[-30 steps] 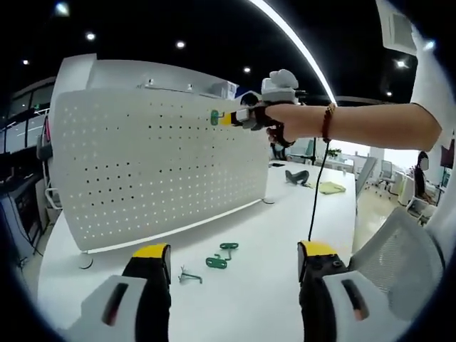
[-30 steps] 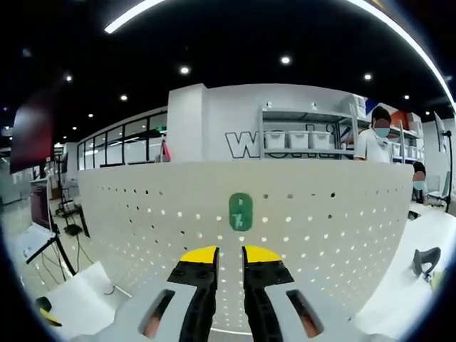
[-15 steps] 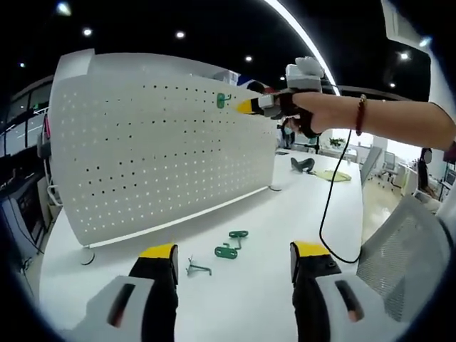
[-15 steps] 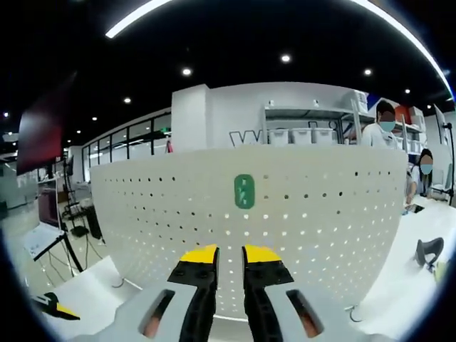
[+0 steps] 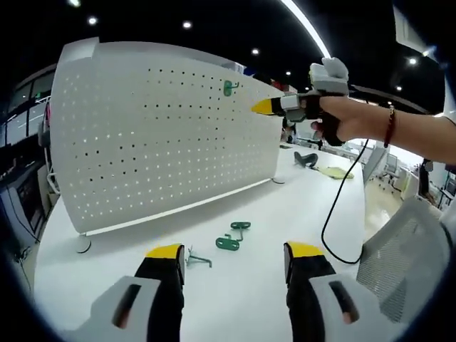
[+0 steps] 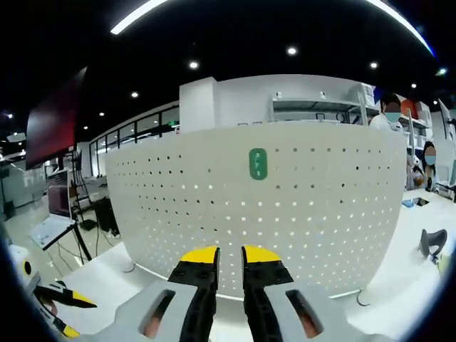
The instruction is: Insert the hook assembly into the mounting plate slot until the hook locks in place.
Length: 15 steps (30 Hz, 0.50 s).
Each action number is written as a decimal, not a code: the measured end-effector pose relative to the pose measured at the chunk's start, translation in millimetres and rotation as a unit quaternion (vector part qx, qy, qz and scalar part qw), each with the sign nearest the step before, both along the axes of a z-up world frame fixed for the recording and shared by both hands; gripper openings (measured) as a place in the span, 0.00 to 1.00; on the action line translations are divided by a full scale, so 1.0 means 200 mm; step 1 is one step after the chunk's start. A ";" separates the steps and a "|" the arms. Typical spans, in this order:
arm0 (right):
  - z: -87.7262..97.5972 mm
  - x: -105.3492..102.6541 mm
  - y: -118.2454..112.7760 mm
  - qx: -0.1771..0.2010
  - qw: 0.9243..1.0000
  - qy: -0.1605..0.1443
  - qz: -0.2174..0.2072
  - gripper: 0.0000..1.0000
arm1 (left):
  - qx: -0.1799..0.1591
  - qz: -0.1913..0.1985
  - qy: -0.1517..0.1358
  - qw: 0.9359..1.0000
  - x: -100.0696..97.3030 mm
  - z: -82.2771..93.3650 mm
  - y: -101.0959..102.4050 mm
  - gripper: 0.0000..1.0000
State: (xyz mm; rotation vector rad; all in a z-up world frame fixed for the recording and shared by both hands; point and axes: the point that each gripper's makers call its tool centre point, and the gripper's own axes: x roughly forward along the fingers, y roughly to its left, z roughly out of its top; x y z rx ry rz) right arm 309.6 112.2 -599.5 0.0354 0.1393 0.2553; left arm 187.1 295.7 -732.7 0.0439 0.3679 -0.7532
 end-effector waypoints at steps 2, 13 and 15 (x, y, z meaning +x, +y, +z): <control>-0.01 -0.01 0.01 0.000 1.000 0.001 0.004 0.11 | 0.000 0.000 0.005 1.000 0.01 -0.01 0.00 0.57; -0.08 -0.09 0.05 -0.004 1.000 0.018 0.024 0.11 | 0.014 0.006 0.011 1.000 0.07 -0.06 0.03 0.52; -0.10 -0.11 0.05 -0.006 0.999 0.019 0.027 0.11 | 0.015 0.009 0.014 1.000 0.08 -0.07 0.04 0.50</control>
